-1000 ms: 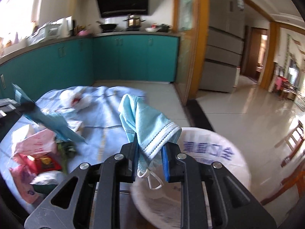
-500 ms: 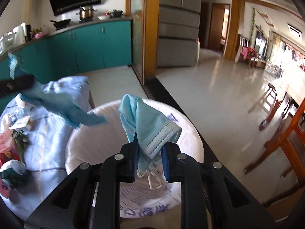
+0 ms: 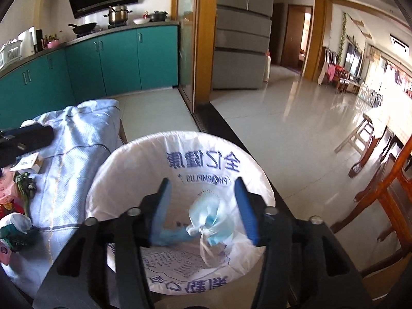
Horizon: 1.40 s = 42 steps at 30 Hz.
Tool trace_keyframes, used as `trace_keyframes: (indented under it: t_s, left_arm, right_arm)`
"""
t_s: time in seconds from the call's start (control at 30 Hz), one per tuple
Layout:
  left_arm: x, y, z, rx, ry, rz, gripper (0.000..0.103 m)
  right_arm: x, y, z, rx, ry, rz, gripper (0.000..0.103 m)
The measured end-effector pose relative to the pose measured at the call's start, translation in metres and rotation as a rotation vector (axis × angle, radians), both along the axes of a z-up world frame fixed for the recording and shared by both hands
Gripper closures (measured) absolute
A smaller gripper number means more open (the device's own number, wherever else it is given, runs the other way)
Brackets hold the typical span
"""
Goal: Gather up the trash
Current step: 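Carry both items over the white wastebasket and open both tools to drop them, then move both open tools back over the trash on the table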
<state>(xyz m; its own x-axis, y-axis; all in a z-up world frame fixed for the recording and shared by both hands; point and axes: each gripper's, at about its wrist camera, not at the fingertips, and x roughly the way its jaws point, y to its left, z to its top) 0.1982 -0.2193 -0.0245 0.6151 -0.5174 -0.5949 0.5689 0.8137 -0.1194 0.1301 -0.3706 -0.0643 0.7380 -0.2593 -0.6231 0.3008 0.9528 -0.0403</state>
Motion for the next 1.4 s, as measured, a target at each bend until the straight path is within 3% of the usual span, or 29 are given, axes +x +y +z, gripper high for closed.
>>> trace_keyframes:
  t_s: [0.07,0.23,0.33,0.43,0.53,0.6,0.73,0.83,0.93,1.23,1.4]
  left_arm:
    - [-0.008,0.021,0.012,0.011,-0.061,0.045,0.034]
    - [-0.018,0.083,0.041,-0.008,-0.183,0.192,0.021]
    - [-0.021,0.122,0.054,-0.115,-0.209,0.292,0.019]
    - [-0.027,0.142,0.063,-0.241,-0.245,0.361,0.019]
    - [-0.042,0.144,0.072,-0.287,-0.344,0.387,0.019]
    - [-0.053,0.144,0.078,-0.324,-0.373,0.382,0.017]
    - [-0.064,0.160,0.087,-0.473,-0.337,0.382,0.010]
    - [-0.058,0.165,0.086,-0.504,-0.250,0.373,0.008]
    - [-0.050,0.168,0.079,-0.509,-0.140,0.358,0.008]
    - [-0.047,0.151,0.048,-0.465,-0.083,0.330,0.008]
    - [-0.042,0.151,0.044,-0.494,-0.017,0.314,0.008]
  right_arm:
    - [0.000,0.006,0.004,0.002,-0.026,0.021,0.040]
    - [-0.002,0.023,0.017,0.016,-0.098,0.082,0.034]
    - [-0.001,0.040,0.027,0.010,-0.155,0.115,0.029]
    - [0.004,0.063,0.036,0.076,-0.195,0.179,0.025]
    - [0.014,0.095,0.038,0.092,-0.200,0.228,0.025]
    - [0.018,0.118,0.039,0.036,-0.205,0.236,0.025]
    - [0.026,0.154,0.036,-0.042,-0.187,0.269,0.025]
    - [0.029,0.176,0.033,-0.089,-0.179,0.298,0.025]
    - [0.027,0.183,0.029,-0.131,-0.187,0.275,0.025]
    - [0.024,0.167,0.034,-0.079,-0.237,0.223,0.020]
    - [0.024,0.167,0.032,-0.074,-0.232,0.228,0.018]
